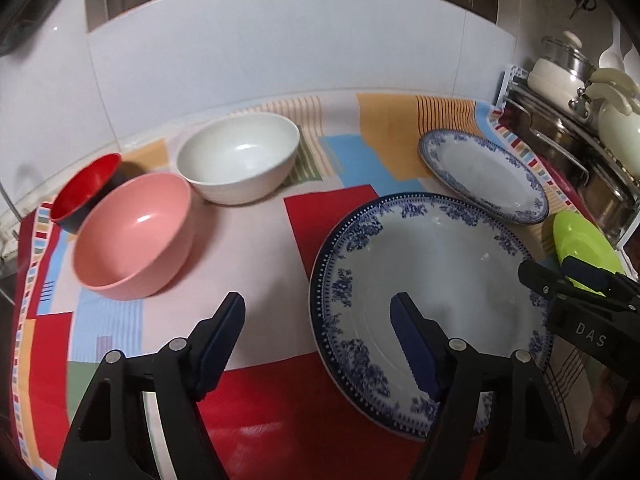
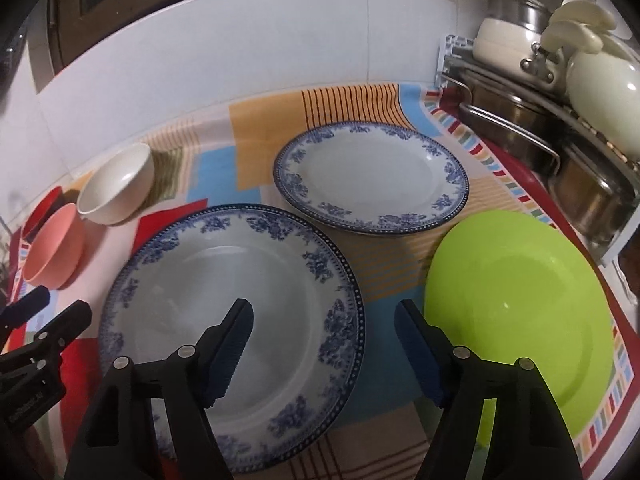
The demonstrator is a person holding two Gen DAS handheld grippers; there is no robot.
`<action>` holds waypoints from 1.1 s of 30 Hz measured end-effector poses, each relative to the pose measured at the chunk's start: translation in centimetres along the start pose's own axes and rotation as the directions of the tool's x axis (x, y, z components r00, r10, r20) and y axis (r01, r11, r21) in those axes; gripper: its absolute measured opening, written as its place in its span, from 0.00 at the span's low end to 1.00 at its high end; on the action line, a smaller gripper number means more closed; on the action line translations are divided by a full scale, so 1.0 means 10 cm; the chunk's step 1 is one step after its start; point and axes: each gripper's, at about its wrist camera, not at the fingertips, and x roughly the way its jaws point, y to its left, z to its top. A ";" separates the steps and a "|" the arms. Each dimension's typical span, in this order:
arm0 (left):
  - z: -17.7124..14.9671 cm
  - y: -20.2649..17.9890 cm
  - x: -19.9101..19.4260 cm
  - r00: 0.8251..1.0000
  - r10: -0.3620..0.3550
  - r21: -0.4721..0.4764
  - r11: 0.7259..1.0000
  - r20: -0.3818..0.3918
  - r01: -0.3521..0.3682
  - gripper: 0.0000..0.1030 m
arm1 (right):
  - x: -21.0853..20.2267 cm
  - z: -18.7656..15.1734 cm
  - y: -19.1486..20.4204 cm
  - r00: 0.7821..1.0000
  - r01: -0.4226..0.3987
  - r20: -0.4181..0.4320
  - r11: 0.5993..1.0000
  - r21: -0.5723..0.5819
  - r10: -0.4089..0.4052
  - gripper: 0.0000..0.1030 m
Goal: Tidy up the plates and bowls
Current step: 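Move both tools down to the rim of the large blue-and-white plate, then close the left tool on the plate rim while the right tool also closes on it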
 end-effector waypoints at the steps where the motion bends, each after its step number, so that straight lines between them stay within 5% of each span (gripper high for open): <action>1: 0.01 0.00 0.04 1.000 -0.010 -0.003 1.000 -0.006 0.010 0.70 | 0.03 0.01 0.00 1.000 -0.004 -0.004 1.000 -0.002 0.004 0.69; 22: 0.09 -0.07 0.48 0.992 -0.052 -0.035 0.998 -0.112 0.048 0.39 | 0.40 0.06 -0.08 0.995 -0.021 -0.095 1.000 -0.020 0.019 0.43; 33: 0.08 -0.05 0.48 0.991 -0.046 -0.053 0.998 -0.129 0.040 0.34 | 0.41 0.07 -0.08 0.994 0.005 -0.104 1.000 -0.026 -0.008 0.37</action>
